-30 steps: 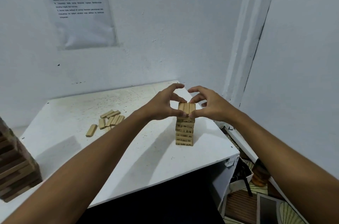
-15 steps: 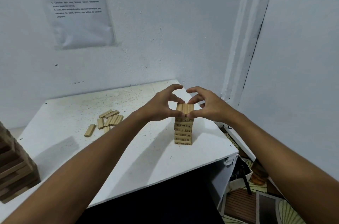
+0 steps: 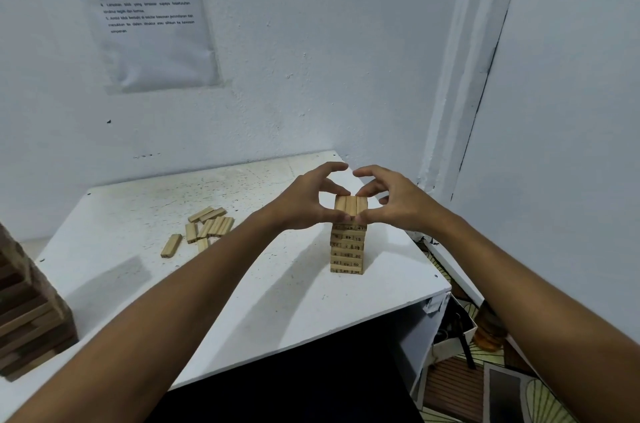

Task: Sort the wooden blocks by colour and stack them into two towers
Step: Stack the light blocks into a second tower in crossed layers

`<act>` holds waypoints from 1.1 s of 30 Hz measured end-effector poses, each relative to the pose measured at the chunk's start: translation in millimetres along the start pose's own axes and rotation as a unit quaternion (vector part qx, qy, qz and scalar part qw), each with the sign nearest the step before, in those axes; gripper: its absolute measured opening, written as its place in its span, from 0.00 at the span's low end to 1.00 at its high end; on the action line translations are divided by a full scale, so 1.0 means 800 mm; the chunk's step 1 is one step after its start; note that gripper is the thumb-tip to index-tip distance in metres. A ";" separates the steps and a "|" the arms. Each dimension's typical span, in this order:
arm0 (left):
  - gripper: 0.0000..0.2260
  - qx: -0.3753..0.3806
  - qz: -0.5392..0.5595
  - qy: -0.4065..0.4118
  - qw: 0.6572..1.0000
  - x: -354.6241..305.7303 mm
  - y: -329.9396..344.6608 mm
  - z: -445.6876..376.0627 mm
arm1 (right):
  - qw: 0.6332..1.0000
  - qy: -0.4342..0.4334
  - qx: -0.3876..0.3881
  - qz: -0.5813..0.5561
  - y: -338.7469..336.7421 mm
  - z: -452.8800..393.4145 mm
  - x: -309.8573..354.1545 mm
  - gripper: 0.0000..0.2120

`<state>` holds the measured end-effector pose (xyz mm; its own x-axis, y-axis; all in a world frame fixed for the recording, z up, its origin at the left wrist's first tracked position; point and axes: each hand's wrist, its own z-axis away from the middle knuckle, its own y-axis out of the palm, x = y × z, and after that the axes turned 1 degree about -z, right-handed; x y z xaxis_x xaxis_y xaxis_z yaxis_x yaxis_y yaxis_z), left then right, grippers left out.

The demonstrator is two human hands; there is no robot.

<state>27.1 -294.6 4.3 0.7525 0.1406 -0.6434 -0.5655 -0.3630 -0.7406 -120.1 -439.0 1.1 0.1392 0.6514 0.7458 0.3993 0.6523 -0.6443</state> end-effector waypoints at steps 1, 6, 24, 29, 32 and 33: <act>0.37 0.000 0.000 0.000 1.000 0.000 0.000 0.000 | 1.000 -0.001 -0.001 0.001 0.000 0.000 0.000 0.35; 0.37 -0.001 0.003 -0.001 1.000 -0.001 -0.001 0.000 | 1.000 -0.004 -0.002 0.005 0.000 0.000 0.001 0.35; 0.35 0.003 0.009 -0.007 1.000 -0.003 0.000 0.001 | 1.000 -0.006 -0.004 0.006 0.001 -0.003 -0.006 0.35; 0.34 0.005 0.012 -0.008 1.000 -0.003 0.001 0.002 | 1.000 -0.009 -0.004 0.009 0.001 -0.003 -0.007 0.35; 0.34 0.003 0.013 -0.003 1.000 -0.004 0.001 0.003 | 1.000 -0.007 -0.004 0.005 0.001 -0.002 -0.007 0.34; 0.34 0.003 0.012 -0.002 1.000 -0.004 0.001 0.003 | 1.000 -0.007 -0.004 0.004 0.001 -0.002 -0.007 0.34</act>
<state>23.4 -293.3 5.4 0.7369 0.1355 -0.6623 -0.5861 -0.3601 -0.7258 -118.7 -442.6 -3.4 0.1300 0.6626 0.7376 0.4055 0.6433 -0.6493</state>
